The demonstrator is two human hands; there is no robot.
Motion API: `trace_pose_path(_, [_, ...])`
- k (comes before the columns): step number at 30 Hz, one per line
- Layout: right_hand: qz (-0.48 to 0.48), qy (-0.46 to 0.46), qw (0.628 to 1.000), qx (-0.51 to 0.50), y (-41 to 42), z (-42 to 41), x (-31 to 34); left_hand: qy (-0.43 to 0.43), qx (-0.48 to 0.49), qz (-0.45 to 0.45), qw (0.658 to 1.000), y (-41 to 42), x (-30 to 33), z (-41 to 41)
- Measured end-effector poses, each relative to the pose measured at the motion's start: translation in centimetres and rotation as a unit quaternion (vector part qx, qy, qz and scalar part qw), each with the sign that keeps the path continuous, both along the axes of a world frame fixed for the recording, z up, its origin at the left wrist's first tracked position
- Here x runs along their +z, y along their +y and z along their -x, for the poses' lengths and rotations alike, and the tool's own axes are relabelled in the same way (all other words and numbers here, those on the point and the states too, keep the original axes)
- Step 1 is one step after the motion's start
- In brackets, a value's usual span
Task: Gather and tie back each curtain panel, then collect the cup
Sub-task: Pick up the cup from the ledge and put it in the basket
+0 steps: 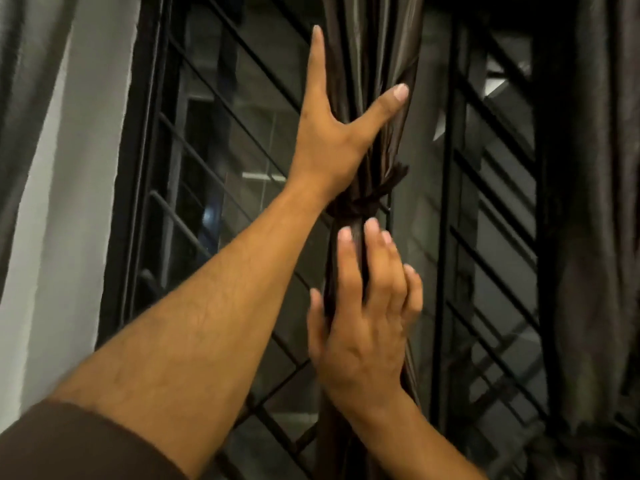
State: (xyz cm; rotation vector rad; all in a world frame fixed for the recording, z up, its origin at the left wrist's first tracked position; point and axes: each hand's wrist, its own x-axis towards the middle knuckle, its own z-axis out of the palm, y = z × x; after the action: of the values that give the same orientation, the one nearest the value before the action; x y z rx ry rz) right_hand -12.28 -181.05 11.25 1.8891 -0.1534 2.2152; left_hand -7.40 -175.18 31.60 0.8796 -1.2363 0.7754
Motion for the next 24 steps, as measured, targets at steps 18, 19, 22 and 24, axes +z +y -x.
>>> trace_pose_path(18, [-0.138, 0.123, 0.982, -0.030, -4.9, 4.3, 19.1, -0.043, -0.051, -0.052, 0.996, -5.6, 12.0, 3.6])
trace_pose_path(19, [-0.140, 0.120, 0.982, -0.046, -5.5, 5.1, 19.5, -0.036, -0.056, -0.061, 0.996, -6.4, 12.3, 4.2])
trace_pose_path(22, [-0.161, 0.099, 0.978, -0.092, -7.9, 7.8, 20.9, -0.027, -0.062, -0.091, 0.994, -9.1, 13.7, 6.6])
trace_pose_path(24, [-0.173, 0.084, 0.974, -0.118, -9.8, 10.1, 21.8, -0.018, -0.060, -0.110, 0.992, -11.3, 14.8, 9.1])
